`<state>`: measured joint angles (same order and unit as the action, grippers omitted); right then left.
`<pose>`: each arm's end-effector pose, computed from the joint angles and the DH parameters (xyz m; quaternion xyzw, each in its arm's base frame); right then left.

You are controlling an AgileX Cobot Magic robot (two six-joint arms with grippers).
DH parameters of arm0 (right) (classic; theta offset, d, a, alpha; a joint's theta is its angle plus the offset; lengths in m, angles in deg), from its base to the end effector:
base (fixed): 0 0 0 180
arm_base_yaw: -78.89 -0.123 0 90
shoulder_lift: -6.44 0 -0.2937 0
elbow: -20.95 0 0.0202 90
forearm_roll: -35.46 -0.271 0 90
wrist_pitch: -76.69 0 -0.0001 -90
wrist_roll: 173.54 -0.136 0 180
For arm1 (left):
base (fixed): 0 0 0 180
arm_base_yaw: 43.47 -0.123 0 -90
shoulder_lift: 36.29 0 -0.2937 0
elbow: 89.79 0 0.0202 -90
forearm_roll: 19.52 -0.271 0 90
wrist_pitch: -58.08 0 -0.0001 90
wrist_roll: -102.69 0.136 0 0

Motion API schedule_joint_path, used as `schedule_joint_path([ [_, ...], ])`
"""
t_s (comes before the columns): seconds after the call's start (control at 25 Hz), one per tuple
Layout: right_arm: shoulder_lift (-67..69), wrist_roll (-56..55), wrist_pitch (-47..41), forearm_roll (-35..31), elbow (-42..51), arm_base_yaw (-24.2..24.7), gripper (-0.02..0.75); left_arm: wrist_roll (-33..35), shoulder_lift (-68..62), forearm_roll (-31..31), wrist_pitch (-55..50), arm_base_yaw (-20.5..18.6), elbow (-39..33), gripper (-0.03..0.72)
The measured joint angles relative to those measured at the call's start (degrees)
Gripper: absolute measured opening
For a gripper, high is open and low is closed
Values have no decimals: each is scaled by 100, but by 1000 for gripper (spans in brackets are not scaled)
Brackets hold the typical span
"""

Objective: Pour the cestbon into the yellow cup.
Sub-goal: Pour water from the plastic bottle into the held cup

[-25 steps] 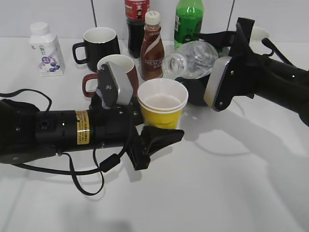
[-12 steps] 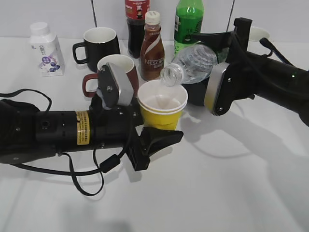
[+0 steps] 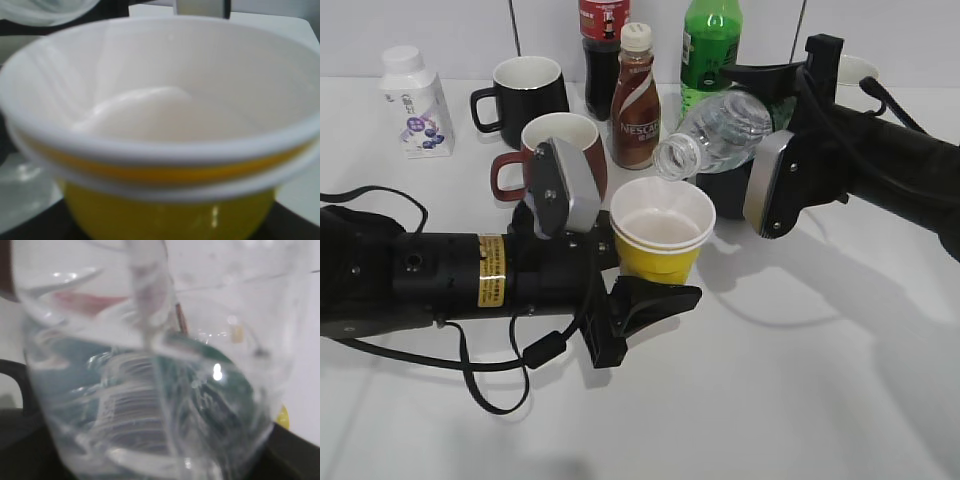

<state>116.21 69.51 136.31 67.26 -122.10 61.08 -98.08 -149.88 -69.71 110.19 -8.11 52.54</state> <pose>0.3486 0.1769 0.1810 -0.6328 0.3314 -0.2105 0.6674 0.2508 -0.2790 0.1240 0.4995 0.6311 -0.3521 0.4778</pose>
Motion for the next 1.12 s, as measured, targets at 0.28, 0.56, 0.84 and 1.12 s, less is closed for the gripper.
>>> schedule_joint_path([
  [0.28,0,239,0,-77,0,0,480,-10,116,-6,-5,0,0,442],
  [0.56,0,395,0,-100,0,0,480,-10,131,-6,-264,0,0,442],
  [0.84,0,514,0,-104,0,0,480,-10,131,-6,-332,0,0,442],
  [1.12,0,706,6,-107,0,0,480,-10,131,-6,-342,0,0,442],
])
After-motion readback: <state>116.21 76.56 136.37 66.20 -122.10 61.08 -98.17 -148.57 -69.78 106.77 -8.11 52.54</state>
